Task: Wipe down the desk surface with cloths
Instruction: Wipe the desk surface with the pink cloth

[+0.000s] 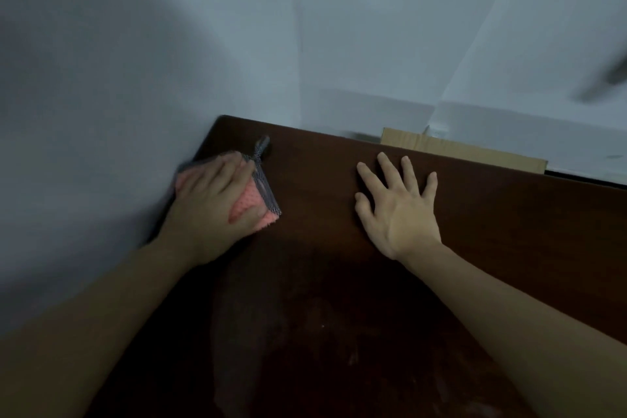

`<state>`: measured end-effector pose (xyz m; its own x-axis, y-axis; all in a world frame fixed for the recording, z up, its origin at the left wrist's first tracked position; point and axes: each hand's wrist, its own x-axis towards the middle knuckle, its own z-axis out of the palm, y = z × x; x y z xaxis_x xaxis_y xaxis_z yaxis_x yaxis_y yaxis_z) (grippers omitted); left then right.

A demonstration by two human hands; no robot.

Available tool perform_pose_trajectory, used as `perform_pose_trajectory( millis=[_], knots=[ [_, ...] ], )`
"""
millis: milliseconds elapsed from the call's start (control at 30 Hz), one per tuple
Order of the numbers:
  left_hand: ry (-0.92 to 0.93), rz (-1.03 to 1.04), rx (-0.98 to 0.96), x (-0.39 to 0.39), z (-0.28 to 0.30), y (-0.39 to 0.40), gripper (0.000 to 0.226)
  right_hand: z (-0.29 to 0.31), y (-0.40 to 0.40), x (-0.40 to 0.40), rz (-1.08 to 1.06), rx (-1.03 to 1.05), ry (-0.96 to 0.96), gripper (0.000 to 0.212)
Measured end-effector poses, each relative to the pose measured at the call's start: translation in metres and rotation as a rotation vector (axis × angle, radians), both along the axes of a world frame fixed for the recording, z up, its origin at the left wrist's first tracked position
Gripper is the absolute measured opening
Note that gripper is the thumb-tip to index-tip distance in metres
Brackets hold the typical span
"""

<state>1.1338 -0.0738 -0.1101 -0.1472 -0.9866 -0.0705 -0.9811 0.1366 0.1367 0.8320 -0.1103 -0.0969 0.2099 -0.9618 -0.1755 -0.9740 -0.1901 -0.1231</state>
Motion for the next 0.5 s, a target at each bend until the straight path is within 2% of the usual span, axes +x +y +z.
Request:
perform_pose_trajectory(
  millis=[200,267,400,500],
  knots=[
    [0.017,-0.084,0.011,0.004,0.002,0.082,0.08,-0.001,0.002,-0.001,-0.013,0.012,0.021,0.06],
    [0.026,-0.064,0.021,0.007,0.003,0.076,0.083,-0.002,0.004,-0.002,-0.017,0.002,0.016,0.06],
    [-0.009,0.072,0.035,0.008,-0.001,0.037,0.102,-0.003,0.003,-0.001,-0.01,-0.015,-0.006,0.059],
    [0.002,0.204,0.009,-0.006,-0.001,0.031,0.1,-0.003,0.003,-0.001,-0.008,-0.041,-0.019,0.058]
  ],
)
